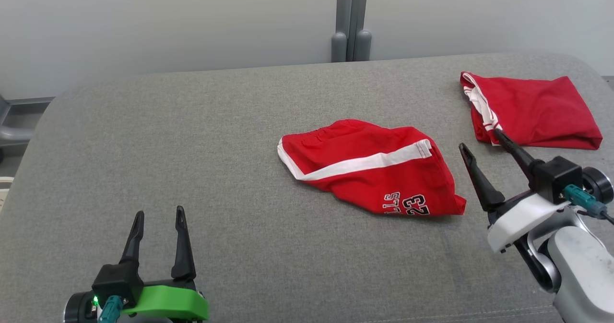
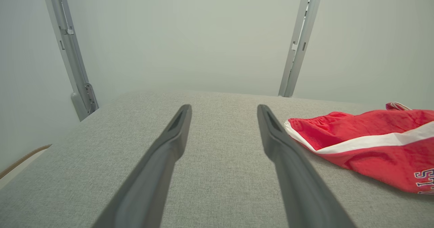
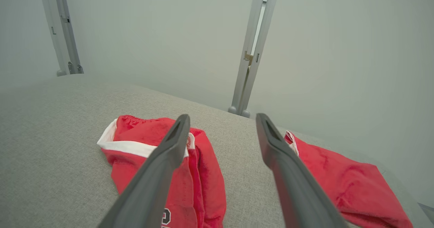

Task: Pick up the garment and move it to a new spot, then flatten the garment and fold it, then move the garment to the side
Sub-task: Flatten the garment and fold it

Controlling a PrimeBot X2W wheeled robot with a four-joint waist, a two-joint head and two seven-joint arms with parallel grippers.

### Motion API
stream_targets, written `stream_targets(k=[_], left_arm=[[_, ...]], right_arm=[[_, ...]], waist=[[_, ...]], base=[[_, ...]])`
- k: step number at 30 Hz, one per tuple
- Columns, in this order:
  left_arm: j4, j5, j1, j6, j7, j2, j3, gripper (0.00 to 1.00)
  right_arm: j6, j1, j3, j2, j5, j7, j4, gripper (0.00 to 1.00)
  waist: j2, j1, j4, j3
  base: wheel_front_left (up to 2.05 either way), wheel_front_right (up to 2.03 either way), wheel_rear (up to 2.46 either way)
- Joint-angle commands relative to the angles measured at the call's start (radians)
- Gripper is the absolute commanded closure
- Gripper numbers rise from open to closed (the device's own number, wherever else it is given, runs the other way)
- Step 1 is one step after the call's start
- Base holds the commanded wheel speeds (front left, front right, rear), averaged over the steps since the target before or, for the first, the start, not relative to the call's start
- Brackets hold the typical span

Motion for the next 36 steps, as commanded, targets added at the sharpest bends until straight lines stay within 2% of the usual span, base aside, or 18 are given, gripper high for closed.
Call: stream_targets(k=[1, 8, 16, 25, 33, 34, 36], left_arm=[[-0.002, 0.004, 0.014, 0.003, -0.003, 0.002, 0.000, 0.00], [-0.003, 0.000, 0.018, 0.001, -0.003, 0.002, 0.000, 0.00], [0.004, -0.001, 0.007, -0.004, -0.003, 0.002, -0.006, 0.00], [0.011, -0.007, -0.003, -0.004, -0.003, 0.002, -0.018, 0.00], [0.011, -0.008, -0.016, -0.008, -0.003, 0.002, -0.024, 0.00], [0.012, -0.009, -0.018, -0.008, -0.003, 0.002, -0.025, 0.00], [0.012, -0.010, -0.024, -0.007, -0.003, 0.002, -0.027, 0.00]], right_arm=[[-0.001, 0.042, -0.025, 0.018, -0.021, -0.003, -0.018, 0.00], [-0.001, 0.113, -0.073, 0.071, -0.063, 0.015, -0.051, 0.00], [-0.001, 0.059, -0.070, 0.090, -0.086, 0.090, -0.018, 0.00], [-0.001, -0.016, -0.024, 0.109, -0.083, 0.134, 0.100, 0.00], [-0.001, -0.096, 0.009, 0.116, -0.075, 0.108, 0.243, 0.00], [-0.001, -0.105, 0.011, 0.116, -0.075, 0.102, 0.260, 0.04], [-0.001, -0.123, 0.013, 0.118, -0.078, 0.092, 0.292, 0.20]], waist=[[0.0000, 0.0000, -0.002, -0.002], [0.0000, 0.0000, -0.003, -0.004], [0.0000, 0.0000, 0.015, 0.000], [0.0000, 0.0000, 0.056, 0.006], [0.0000, 0.0000, 0.101, 0.031], [0.0000, 0.0000, 0.107, 0.034], [0.0000, 0.0000, 0.118, 0.041]], base=[[0.00, 0.00, 0.00], [0.00, 0.00, 0.00], [0.00, 0.00, 0.00], [0.00, 0.00, 0.00], [0.00, 0.00, 0.00], [0.00, 0.00, 0.00], [0.00, 0.00, 0.00]])
